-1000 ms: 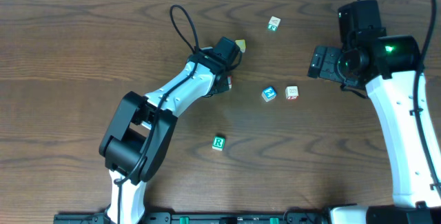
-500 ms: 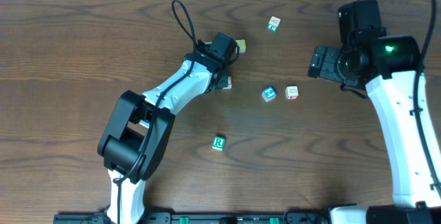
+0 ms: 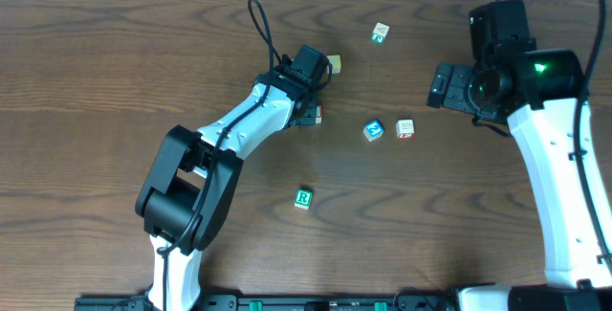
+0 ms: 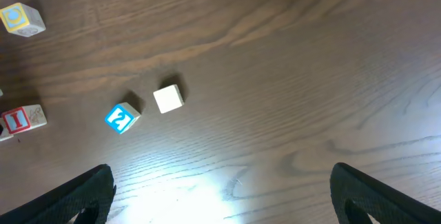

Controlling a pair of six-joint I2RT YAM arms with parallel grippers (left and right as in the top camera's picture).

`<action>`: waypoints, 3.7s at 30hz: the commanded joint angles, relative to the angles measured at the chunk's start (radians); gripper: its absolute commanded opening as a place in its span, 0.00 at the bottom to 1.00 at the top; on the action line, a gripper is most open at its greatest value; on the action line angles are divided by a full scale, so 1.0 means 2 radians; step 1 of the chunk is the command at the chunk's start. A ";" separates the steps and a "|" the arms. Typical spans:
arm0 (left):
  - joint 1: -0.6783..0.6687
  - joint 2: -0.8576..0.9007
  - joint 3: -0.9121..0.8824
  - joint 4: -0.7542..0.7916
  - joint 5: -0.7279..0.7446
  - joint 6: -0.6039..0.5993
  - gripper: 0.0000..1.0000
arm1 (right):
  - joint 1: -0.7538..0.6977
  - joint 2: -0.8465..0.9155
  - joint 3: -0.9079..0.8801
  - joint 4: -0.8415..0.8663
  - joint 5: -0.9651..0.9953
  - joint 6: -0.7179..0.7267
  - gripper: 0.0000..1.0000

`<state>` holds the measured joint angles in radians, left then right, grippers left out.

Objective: Spell out Ai2

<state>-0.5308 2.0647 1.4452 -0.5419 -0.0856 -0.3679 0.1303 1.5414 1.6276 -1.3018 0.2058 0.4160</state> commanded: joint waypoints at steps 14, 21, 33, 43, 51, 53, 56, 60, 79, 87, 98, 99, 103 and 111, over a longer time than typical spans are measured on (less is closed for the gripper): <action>0.009 -0.011 0.024 -0.019 -0.002 0.008 0.40 | -0.003 -0.009 0.000 0.000 0.004 -0.005 0.99; 0.015 -0.060 0.024 -0.019 -0.002 0.009 0.43 | -0.003 -0.009 0.000 0.000 0.004 -0.005 0.99; 0.024 -0.078 0.009 -0.084 -0.077 -0.009 0.41 | -0.003 -0.009 0.000 -0.003 0.004 -0.005 0.99; 0.050 -0.078 -0.063 -0.017 -0.026 -0.008 0.34 | -0.003 -0.009 0.000 -0.011 0.004 -0.005 0.99; 0.049 -0.078 -0.084 0.012 0.004 -0.008 0.30 | -0.003 -0.009 0.000 -0.012 0.003 -0.005 0.99; 0.049 -0.078 -0.084 0.012 0.004 -0.008 0.30 | -0.003 -0.009 0.000 -0.012 0.004 -0.005 0.99; 0.049 -0.078 -0.084 0.012 0.005 -0.009 0.29 | -0.003 -0.009 0.000 -0.012 0.004 -0.005 0.99; 0.049 -0.078 -0.086 0.012 0.016 -0.011 0.28 | -0.003 -0.009 0.000 -0.013 0.004 -0.005 0.99; 0.049 -0.078 -0.117 0.069 0.028 -0.020 0.31 | -0.003 -0.009 0.000 -0.013 0.004 -0.005 0.99; 0.049 -0.078 -0.117 0.077 0.043 -0.024 0.33 | -0.003 -0.009 0.000 -0.014 0.004 -0.005 0.99; 0.048 -0.075 -0.117 0.073 0.021 -0.024 0.32 | -0.003 -0.009 0.000 -0.015 0.004 -0.005 0.99; 0.048 -0.072 -0.117 0.074 0.021 -0.024 0.32 | -0.003 -0.009 0.000 -0.015 0.004 -0.005 0.99; 0.048 -0.055 -0.117 0.076 0.021 -0.024 0.31 | -0.003 -0.009 0.000 -0.015 0.004 -0.005 0.99; 0.048 -0.050 -0.117 0.090 0.033 -0.024 0.32 | -0.003 -0.009 0.000 -0.015 0.004 -0.005 0.99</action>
<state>-0.4335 1.9526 1.2156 -0.3706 -0.0261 -0.4152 0.1303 1.5417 1.6276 -1.3281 0.2058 0.4160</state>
